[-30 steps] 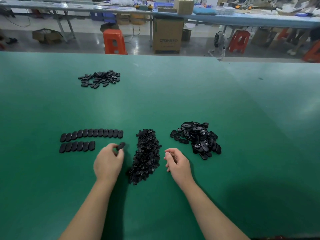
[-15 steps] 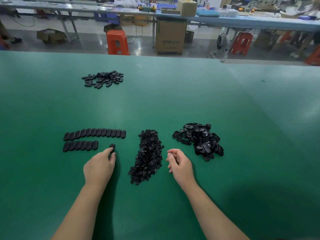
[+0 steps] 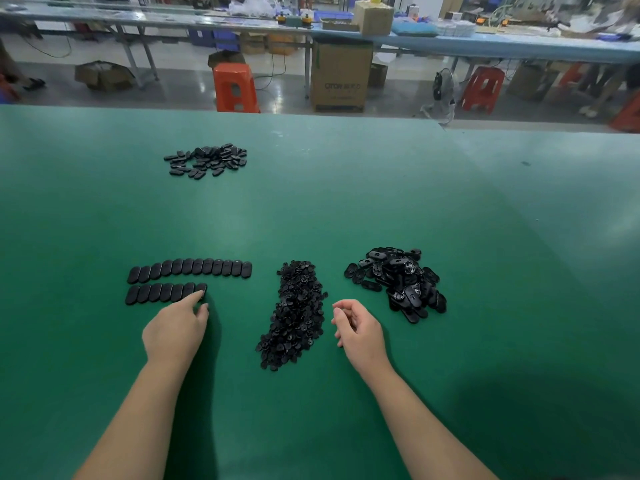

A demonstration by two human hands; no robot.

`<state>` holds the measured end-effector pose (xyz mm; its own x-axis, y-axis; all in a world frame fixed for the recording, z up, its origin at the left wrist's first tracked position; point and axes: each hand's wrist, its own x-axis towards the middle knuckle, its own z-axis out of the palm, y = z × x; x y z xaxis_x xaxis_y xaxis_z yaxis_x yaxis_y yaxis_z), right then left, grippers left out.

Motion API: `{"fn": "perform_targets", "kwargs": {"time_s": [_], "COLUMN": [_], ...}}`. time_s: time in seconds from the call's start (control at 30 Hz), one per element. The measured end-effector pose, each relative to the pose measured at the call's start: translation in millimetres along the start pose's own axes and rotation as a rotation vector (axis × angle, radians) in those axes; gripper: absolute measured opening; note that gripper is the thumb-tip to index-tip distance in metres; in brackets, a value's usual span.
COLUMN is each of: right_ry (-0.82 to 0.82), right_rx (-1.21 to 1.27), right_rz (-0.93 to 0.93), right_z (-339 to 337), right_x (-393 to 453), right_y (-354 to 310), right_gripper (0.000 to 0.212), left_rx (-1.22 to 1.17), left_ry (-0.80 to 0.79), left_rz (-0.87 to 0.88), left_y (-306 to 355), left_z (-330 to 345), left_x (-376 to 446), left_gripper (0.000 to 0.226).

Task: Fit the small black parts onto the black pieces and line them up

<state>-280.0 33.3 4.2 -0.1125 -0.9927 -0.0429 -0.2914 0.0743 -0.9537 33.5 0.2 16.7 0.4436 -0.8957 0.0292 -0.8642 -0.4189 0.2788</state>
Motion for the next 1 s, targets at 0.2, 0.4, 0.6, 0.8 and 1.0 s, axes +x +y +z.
{"fn": "perform_targets", "kwargs": {"time_s": [0.2,0.4,0.6,0.8,1.0], "right_ry": [0.002,0.001,0.003,0.003,0.007], "right_rx": [-0.018,-0.037,-0.052,-0.060,-0.070], "right_rz": [-0.008,-0.017,-0.017,-0.011,-0.008], "right_z": [-0.5,-0.8,-0.3,-0.1,-0.6], "right_x": [-0.9,-1.3,-3.2,-3.7,-4.0], "right_y": [-0.8,-2.5,-4.4,-6.1,-5.6], "right_gripper": [0.010,0.010,0.011,0.012,0.013], "left_rx": [-0.017,-0.109,-0.277,-0.295,-0.341], "left_ry": [0.009,0.047,-0.115,-0.144,-0.111], "left_rz": [-0.001,0.066,0.343,0.367,0.352], "left_y": [-0.5,10.4,45.7,64.3,63.4], "left_z": [0.8,0.0,9.6,21.4,25.8], "left_x": [-0.6,-12.8,-25.2,-29.2,-33.4], "left_gripper": [0.038,0.035,0.019,0.024,0.022]}}
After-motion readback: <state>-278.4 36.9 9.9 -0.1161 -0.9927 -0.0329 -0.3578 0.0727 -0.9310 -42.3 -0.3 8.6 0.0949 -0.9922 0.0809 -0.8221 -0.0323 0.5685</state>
